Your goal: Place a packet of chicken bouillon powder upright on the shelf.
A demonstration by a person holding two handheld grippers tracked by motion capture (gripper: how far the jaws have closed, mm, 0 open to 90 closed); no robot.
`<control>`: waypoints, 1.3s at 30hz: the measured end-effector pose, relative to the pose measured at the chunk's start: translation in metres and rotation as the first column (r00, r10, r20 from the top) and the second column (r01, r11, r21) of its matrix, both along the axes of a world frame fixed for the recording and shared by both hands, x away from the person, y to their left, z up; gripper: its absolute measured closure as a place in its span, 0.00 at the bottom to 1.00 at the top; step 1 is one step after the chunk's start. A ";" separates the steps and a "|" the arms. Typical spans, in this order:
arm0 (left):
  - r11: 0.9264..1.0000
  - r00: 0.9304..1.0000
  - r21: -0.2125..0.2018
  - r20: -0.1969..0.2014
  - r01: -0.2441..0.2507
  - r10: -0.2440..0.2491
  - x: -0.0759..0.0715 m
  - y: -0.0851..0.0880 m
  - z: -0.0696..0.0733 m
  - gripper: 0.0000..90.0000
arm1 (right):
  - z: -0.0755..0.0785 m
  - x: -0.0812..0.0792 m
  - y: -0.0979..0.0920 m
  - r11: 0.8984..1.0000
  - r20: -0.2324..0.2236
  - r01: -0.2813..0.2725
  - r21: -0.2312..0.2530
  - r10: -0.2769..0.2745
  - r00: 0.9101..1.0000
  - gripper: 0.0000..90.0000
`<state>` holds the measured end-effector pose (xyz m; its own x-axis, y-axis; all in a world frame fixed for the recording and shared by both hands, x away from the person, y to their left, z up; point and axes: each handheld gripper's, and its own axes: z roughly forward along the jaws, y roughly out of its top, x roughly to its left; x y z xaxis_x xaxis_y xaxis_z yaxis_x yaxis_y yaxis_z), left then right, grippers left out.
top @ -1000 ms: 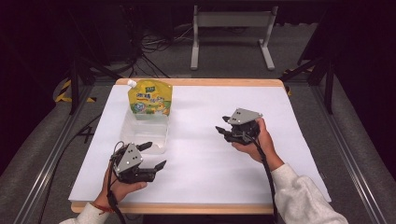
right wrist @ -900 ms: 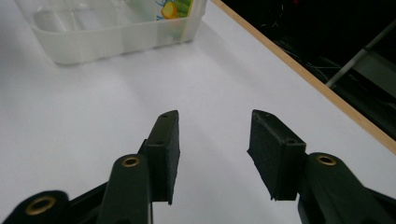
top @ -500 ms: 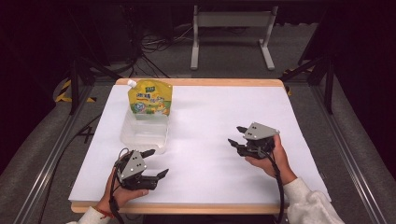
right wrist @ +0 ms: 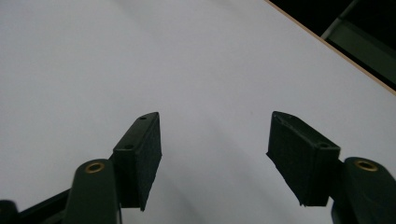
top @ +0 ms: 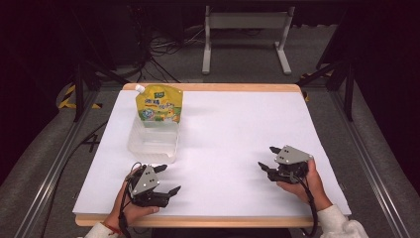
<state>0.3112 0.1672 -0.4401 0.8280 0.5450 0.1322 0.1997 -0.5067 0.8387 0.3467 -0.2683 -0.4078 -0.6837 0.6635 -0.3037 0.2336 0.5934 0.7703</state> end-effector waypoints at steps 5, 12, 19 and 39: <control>1.000 1.000 -0.008 0.001 -0.003 0.003 -0.001 0.001 0.000 0.21 | -0.007 -0.010 -0.015 1.000 -0.006 0.015 0.009 -0.015 1.000 0.33; 1.000 1.000 -0.004 0.000 0.002 -0.002 0.002 0.004 -0.002 0.20 | -0.017 -0.026 -0.038 0.998 -0.002 0.067 0.012 -0.067 0.998 0.27; 1.000 1.000 -0.003 -0.013 0.004 -0.004 0.003 0.005 -0.004 0.18 | -0.023 -0.039 -0.063 0.990 -0.022 0.139 0.025 -0.139 0.990 0.22; 1.000 1.000 -0.021 -0.019 0.005 -0.005 0.007 0.005 -0.003 0.14 | -0.032 -0.064 -0.089 0.972 -0.044 0.235 0.031 -0.233 0.971 0.16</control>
